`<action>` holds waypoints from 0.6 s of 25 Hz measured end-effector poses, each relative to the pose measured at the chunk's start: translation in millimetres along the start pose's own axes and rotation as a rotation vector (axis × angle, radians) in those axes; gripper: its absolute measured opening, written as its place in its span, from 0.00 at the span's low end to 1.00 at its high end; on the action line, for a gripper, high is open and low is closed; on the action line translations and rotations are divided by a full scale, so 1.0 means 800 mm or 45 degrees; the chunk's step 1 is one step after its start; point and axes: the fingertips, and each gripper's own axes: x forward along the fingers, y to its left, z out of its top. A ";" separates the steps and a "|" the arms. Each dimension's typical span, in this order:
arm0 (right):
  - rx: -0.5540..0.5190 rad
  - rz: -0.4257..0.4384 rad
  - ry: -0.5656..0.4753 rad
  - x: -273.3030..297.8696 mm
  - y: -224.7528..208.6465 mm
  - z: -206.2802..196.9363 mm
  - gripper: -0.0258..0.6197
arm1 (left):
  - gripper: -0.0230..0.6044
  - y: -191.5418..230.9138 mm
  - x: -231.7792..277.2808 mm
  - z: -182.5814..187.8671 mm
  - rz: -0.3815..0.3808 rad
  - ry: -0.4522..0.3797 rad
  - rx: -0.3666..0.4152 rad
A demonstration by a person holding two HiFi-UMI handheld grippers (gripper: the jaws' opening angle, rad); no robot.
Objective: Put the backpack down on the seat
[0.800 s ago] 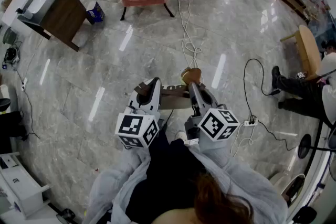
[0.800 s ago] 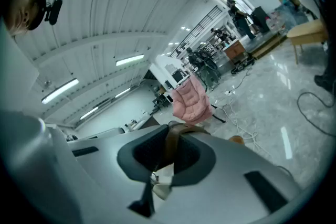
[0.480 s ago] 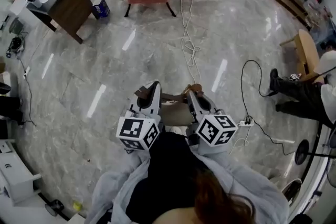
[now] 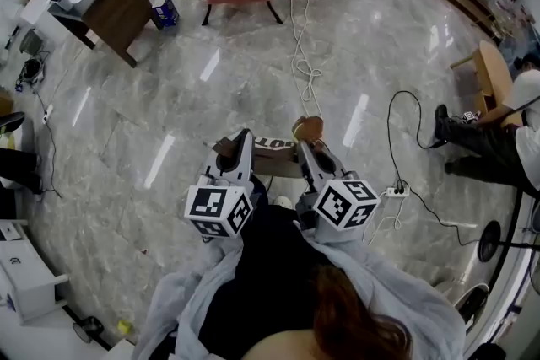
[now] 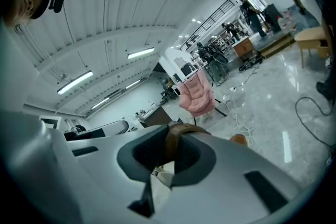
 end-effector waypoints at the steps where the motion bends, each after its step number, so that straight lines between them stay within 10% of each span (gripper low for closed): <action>1: -0.002 0.006 -0.007 -0.001 0.002 0.001 0.09 | 0.06 -0.001 -0.002 0.002 0.000 -0.006 0.009; 15: 0.088 0.036 0.068 0.101 0.011 0.009 0.09 | 0.06 0.086 0.041 0.019 0.082 -0.010 -0.023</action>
